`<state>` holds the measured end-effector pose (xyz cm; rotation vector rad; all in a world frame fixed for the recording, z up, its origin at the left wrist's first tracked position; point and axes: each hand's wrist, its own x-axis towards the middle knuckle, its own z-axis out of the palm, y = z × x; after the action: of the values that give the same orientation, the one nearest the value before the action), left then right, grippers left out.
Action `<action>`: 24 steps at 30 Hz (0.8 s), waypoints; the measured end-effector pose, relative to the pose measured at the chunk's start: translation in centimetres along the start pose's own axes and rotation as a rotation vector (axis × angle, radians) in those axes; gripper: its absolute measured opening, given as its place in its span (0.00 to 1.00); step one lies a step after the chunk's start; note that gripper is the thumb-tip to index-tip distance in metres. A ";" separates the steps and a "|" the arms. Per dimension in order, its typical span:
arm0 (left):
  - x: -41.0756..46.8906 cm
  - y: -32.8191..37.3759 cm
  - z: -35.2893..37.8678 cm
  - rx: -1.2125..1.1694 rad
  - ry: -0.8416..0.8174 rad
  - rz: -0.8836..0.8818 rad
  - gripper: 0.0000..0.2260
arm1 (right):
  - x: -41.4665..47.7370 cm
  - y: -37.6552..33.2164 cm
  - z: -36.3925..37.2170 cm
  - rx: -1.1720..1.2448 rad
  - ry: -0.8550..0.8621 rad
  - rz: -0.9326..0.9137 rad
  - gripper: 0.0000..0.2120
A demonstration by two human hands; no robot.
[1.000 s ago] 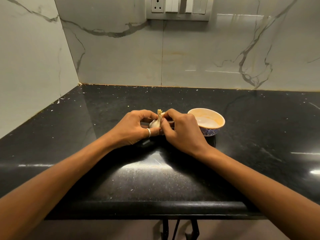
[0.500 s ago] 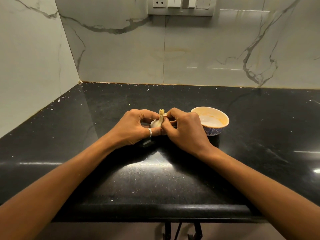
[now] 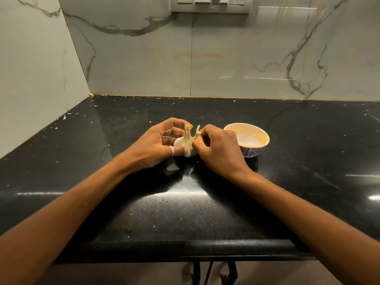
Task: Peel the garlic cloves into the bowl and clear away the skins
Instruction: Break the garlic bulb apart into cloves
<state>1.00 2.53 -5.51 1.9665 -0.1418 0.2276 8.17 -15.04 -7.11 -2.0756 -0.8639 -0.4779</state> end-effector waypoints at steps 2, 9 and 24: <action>0.0 0.2 0.0 0.019 -0.031 0.007 0.23 | 0.1 0.0 -0.1 0.001 -0.010 0.020 0.07; 0.0 -0.1 -0.1 0.010 -0.011 -0.003 0.09 | 0.1 0.0 -0.2 0.003 -0.026 0.056 0.07; 0.6 -0.7 -0.4 -0.433 0.319 -0.091 0.08 | -0.3 0.1 -0.2 -0.021 0.008 0.052 0.07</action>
<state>1.70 3.23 -5.84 1.4817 0.0998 0.4108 8.08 -15.39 -7.20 -2.1086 -0.8016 -0.4692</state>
